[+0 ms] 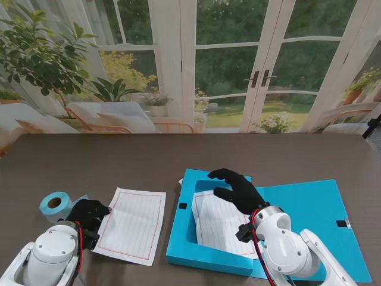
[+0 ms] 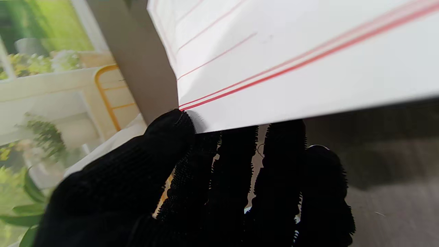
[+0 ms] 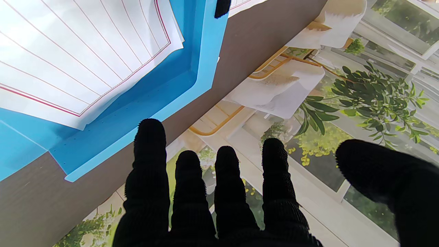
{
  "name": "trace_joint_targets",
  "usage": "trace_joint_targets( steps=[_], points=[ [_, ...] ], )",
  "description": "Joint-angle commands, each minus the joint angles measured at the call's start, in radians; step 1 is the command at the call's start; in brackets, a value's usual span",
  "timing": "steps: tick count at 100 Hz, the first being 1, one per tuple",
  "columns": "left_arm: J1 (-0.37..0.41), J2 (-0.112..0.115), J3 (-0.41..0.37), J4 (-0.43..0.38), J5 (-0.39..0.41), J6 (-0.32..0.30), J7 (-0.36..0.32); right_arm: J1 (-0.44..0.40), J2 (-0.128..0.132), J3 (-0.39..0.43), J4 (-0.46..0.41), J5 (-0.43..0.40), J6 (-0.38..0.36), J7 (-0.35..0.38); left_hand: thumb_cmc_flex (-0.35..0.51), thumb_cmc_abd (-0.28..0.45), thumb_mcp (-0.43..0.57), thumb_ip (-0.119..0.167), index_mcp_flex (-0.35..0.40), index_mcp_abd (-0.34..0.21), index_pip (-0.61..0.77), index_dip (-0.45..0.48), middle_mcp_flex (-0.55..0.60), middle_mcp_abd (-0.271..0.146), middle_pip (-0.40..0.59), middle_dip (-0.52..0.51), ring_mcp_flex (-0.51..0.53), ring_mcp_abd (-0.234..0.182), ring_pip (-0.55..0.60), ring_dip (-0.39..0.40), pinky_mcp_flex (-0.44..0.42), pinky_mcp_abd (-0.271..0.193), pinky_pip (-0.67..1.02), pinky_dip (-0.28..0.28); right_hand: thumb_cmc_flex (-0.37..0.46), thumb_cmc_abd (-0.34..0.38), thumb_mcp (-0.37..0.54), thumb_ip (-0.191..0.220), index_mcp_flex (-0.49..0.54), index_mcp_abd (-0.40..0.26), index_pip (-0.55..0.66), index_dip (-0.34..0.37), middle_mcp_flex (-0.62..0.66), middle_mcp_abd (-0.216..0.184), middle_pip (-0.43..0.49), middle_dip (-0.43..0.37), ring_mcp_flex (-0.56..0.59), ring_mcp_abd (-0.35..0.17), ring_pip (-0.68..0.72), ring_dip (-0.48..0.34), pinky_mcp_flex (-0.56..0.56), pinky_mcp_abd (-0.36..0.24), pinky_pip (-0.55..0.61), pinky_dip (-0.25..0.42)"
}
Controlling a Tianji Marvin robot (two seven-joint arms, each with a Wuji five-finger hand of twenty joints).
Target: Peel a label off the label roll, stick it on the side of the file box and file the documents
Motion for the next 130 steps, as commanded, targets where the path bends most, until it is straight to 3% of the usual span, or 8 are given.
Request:
trace_joint_targets(
  steps=[1, 11, 20, 46, 70, 115, 130],
  points=[
    [-0.001, -0.014, -0.007, -0.026, -0.025, -0.02, 0.0, -0.008, -0.006, -0.003, 0.001, 0.009, 0.001, 0.012, 0.003, -0.045, 0.055, -0.01, -0.013, -0.02, 0.074, 0.031, 0.065, -0.007, 0.032, 0.006, 0.045, 0.006, 0.043, 0.005, 0.039, 0.029, 0.072, 0.021, 0.013, 0.028, -0.026, 0.033, 0.024, -0.006, -0.006, -0.011, 0.001, 0.014, 0.008, -0.001, -0.001, -0.003, 0.003, 0.002, -0.501, -0.005, -0.027, 0.013],
    [-0.001, -0.027, -0.008, -0.03, -0.053, -0.085, 0.054, -0.009, -0.009, -0.002, 0.003, 0.02, 0.0, 0.006, 0.007, -0.067, 0.071, -0.004, -0.034, -0.009, 0.129, 0.062, 0.077, -0.015, 0.065, 0.046, 0.068, 0.011, 0.078, 0.026, 0.077, 0.037, 0.101, 0.02, 0.017, 0.037, -0.031, 0.036, 0.028, -0.006, -0.006, -0.011, 0.001, 0.015, 0.008, -0.001, -0.002, -0.002, 0.003, 0.002, -0.501, -0.004, -0.028, 0.014],
    [0.001, -0.031, -0.018, -0.049, -0.107, -0.112, 0.057, -0.008, -0.011, -0.002, 0.007, 0.032, 0.001, 0.002, 0.025, -0.084, 0.062, 0.004, -0.044, -0.004, 0.149, 0.072, 0.079, -0.015, 0.068, 0.063, 0.066, 0.018, 0.082, 0.034, 0.076, 0.04, 0.103, 0.018, 0.023, 0.038, -0.033, 0.04, 0.03, -0.005, -0.006, -0.011, 0.0, 0.016, 0.008, -0.001, -0.002, -0.001, 0.003, 0.002, -0.502, -0.004, -0.029, 0.015],
    [0.001, -0.021, -0.022, -0.086, -0.114, -0.12, 0.019, -0.007, -0.015, -0.004, 0.013, 0.049, -0.002, -0.009, 0.051, -0.119, 0.066, 0.03, -0.062, 0.003, 0.203, 0.096, 0.091, -0.014, 0.074, 0.126, 0.098, 0.02, 0.082, 0.053, 0.117, 0.064, 0.088, -0.005, 0.024, 0.048, -0.042, 0.049, 0.031, 0.0, -0.007, -0.012, 0.0, 0.019, 0.01, -0.002, -0.003, -0.001, 0.003, 0.002, -0.501, -0.003, -0.033, 0.02],
    [-0.01, -0.025, -0.011, -0.106, -0.157, -0.142, 0.028, -0.003, -0.017, -0.004, 0.018, 0.06, -0.001, -0.013, 0.06, -0.143, 0.092, 0.053, -0.052, 0.016, 0.222, 0.094, 0.11, -0.011, 0.083, 0.151, 0.132, 0.026, 0.087, 0.067, 0.155, 0.081, 0.088, -0.022, 0.027, 0.054, -0.046, 0.054, 0.035, 0.003, -0.007, -0.011, 0.0, 0.02, 0.01, -0.003, -0.003, 0.0, 0.003, 0.002, -0.502, -0.003, -0.038, 0.024],
    [-0.032, -0.029, 0.011, -0.2, -0.283, -0.186, 0.028, 0.004, -0.019, -0.011, 0.021, 0.084, 0.002, -0.013, 0.063, -0.156, 0.114, 0.062, -0.062, 0.032, 0.24, 0.101, 0.113, -0.003, 0.088, 0.172, 0.134, 0.045, 0.095, 0.089, 0.159, 0.088, 0.098, -0.031, 0.02, 0.062, -0.054, 0.057, 0.032, 0.03, -0.008, -0.011, 0.008, 0.025, 0.012, -0.004, 0.002, 0.006, 0.003, 0.002, -0.497, 0.001, -0.045, 0.032],
    [-0.052, -0.026, 0.03, -0.225, -0.321, -0.205, 0.01, 0.005, -0.02, -0.011, 0.019, 0.101, 0.007, -0.009, 0.064, -0.157, 0.115, 0.063, -0.065, 0.037, 0.241, 0.102, 0.11, 0.0, 0.087, 0.177, 0.129, 0.049, 0.096, 0.095, 0.15, 0.088, 0.102, -0.03, -0.035, 0.099, -0.067, 0.039, 0.014, 0.062, -0.007, -0.01, 0.005, 0.027, 0.008, -0.005, 0.0, 0.004, 0.001, 0.002, -0.498, 0.002, -0.049, 0.037]
  ],
)
